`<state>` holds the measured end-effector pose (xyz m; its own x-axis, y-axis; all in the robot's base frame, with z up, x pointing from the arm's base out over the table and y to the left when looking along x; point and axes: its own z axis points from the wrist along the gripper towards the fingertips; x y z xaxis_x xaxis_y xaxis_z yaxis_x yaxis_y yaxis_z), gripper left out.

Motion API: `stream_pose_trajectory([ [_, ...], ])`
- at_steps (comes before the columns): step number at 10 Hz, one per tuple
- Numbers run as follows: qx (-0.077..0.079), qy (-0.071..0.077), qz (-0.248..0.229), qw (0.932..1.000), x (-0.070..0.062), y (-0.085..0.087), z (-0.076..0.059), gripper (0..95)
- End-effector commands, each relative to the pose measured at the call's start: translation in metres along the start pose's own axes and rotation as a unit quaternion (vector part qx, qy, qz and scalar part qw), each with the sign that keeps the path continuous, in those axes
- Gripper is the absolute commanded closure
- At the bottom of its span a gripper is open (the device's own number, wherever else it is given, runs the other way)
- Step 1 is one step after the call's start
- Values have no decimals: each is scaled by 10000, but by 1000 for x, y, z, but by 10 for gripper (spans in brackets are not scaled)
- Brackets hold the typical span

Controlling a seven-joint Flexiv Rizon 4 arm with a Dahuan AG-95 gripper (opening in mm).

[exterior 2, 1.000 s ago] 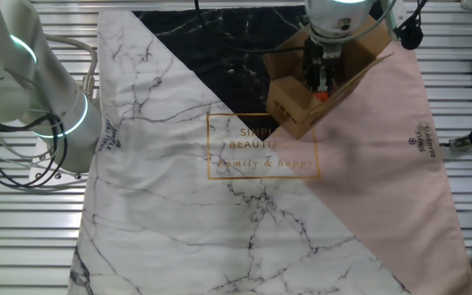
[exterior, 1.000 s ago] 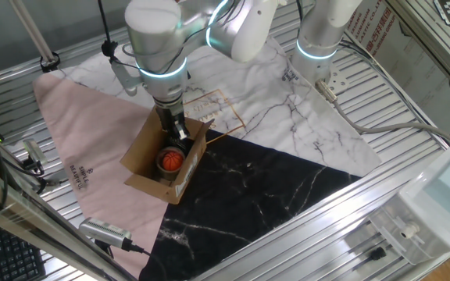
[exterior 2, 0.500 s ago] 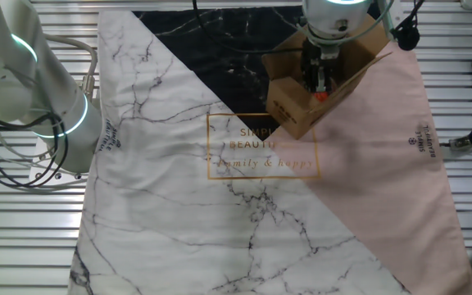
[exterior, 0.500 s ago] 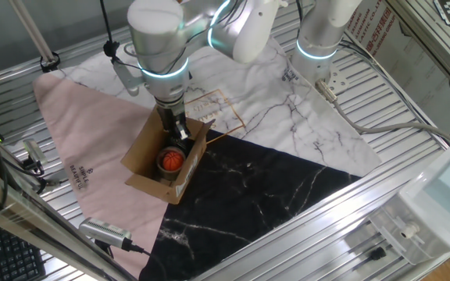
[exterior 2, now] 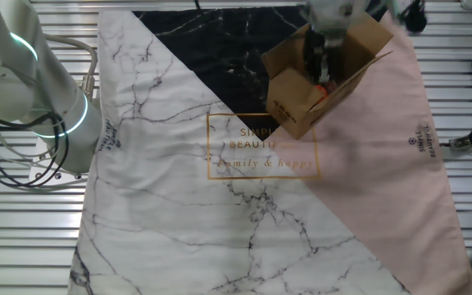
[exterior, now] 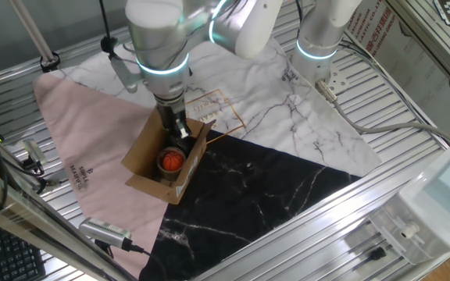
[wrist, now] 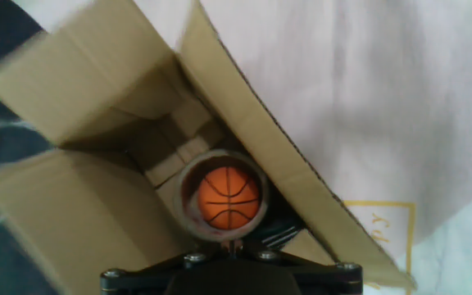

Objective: Cover the box

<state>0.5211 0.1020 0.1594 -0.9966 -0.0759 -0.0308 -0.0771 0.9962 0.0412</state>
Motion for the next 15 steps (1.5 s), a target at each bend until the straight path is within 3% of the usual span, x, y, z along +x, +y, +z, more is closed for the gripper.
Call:
stream_pose_trajectory([
  [1, -18, 8, -1, 10000, -7, 8, -10, 950],
  [3, -37, 64, 25, 10000, -26, 23, -27, 950],
  [4, -8, 103, 38, 9999, -44, 37, -41, 950],
  [5, 8, 88, 11, 10000, -49, 42, -45, 950],
  [6, 125, 51, -84, 9999, -62, 52, -53, 950],
  [7, 137, 7, -118, 9998, -76, 64, -61, 950],
  [10, 215, 29, -220, 9995, -106, 79, -60, 950],
  [15, 183, -51, -281, 9994, -124, 89, -59, 950],
])
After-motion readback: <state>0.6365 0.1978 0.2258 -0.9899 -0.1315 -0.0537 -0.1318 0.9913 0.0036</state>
